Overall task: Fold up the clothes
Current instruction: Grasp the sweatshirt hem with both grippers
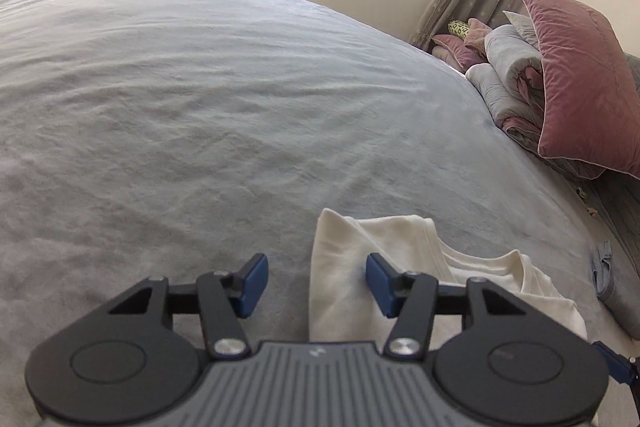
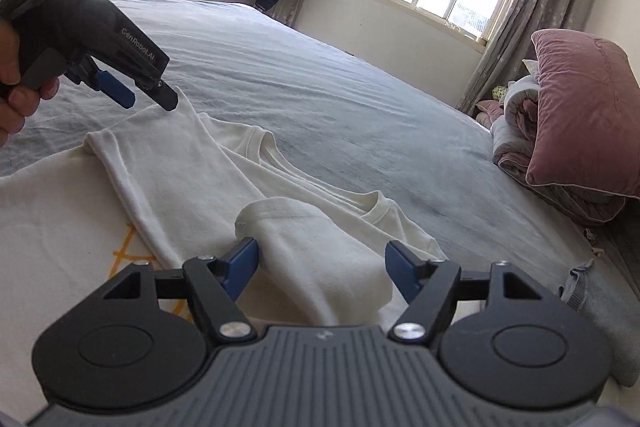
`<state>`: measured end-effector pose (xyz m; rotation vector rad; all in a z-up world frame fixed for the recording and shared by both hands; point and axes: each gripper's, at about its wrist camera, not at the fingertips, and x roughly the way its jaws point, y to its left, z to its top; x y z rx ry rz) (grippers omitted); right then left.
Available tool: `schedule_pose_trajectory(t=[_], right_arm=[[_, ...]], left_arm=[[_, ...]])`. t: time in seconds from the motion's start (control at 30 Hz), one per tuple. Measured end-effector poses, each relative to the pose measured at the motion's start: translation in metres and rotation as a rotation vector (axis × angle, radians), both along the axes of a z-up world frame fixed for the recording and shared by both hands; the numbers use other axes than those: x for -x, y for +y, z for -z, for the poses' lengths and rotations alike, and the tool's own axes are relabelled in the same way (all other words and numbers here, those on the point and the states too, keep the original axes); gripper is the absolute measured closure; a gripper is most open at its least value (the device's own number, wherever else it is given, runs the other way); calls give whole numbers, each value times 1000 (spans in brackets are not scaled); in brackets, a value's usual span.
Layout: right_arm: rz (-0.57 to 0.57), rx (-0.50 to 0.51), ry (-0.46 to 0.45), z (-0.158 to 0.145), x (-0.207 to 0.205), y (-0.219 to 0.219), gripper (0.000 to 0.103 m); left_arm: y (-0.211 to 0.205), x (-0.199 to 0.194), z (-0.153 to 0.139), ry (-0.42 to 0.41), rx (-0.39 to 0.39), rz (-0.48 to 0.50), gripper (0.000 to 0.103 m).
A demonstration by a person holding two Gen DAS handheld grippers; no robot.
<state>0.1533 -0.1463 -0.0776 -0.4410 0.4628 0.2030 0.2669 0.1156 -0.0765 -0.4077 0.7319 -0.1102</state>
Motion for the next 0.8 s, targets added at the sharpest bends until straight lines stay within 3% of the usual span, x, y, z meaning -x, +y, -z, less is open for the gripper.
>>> schedule_pose_trajectory(t=[0.03,0.1,0.13,0.33,0.5,0.57,0.6,0.67,0.7,0.73,0.8], right_arm=[[12,0,-2,1,-2,-2,59],[71,-57,-10,-4,-7,-17,82],[109,-101,-18,-7,-9,-26,86],[228,-556,-133,-31,4,-99,91],[334,-860,-95,-6,2,-151,91],[392,-936,20,13,-3,-165,89],[418,-970,86,22,-4,-171,82],[429,-1043,129,29,0,-179,81],[422,-1089,128,28,5,-185,71],[421,-1105,114,24,7,-188,55],[418,-1133,87,15,10,-195,37]], left_arm=[[2,-1,4,1,38,-1,84],[5,1,9,-16,103,-11,93],[6,6,9,-43,125,-24,95],[13,30,18,-182,169,-112,98],[13,34,28,-192,167,-147,97],[14,31,28,-151,155,-149,94],[17,30,28,-136,164,-148,92],[24,28,27,-109,193,-144,85],[28,28,27,-102,206,-142,81],[31,27,26,-98,217,-141,78],[36,26,25,-89,233,-137,77]])
